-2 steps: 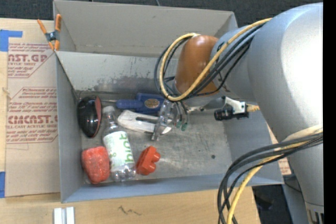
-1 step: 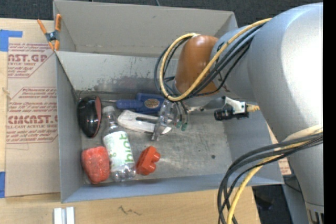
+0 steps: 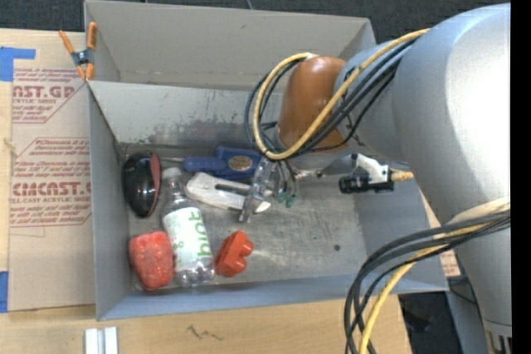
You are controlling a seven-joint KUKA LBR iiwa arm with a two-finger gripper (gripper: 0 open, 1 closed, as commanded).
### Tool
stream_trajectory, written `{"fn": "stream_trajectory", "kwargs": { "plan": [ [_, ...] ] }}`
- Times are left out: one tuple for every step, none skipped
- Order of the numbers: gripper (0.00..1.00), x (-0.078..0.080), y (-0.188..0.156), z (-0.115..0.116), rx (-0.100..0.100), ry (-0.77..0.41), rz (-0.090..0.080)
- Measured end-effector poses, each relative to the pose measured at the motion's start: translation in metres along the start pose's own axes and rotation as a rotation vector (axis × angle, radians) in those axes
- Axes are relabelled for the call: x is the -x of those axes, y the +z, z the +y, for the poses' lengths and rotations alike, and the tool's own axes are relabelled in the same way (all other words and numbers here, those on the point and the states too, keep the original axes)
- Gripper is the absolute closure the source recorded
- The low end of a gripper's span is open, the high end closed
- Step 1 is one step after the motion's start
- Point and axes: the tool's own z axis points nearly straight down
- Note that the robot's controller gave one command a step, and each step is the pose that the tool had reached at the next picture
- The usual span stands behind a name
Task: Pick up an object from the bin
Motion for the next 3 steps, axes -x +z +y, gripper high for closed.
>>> {"fn": "stream_trajectory", "kwargs": {
  "plan": [
    [1.0, 0.0023, -0.0019, 0.0036, -0.003, 0.074, 0.006],
    [1.0, -0.0053, 0.0002, -0.0049, 0.002, 0.102, -0.002],
    [1.0, -0.0066, -0.0004, -0.0017, -0.004, 0.193, 0.006]
  ]
}}
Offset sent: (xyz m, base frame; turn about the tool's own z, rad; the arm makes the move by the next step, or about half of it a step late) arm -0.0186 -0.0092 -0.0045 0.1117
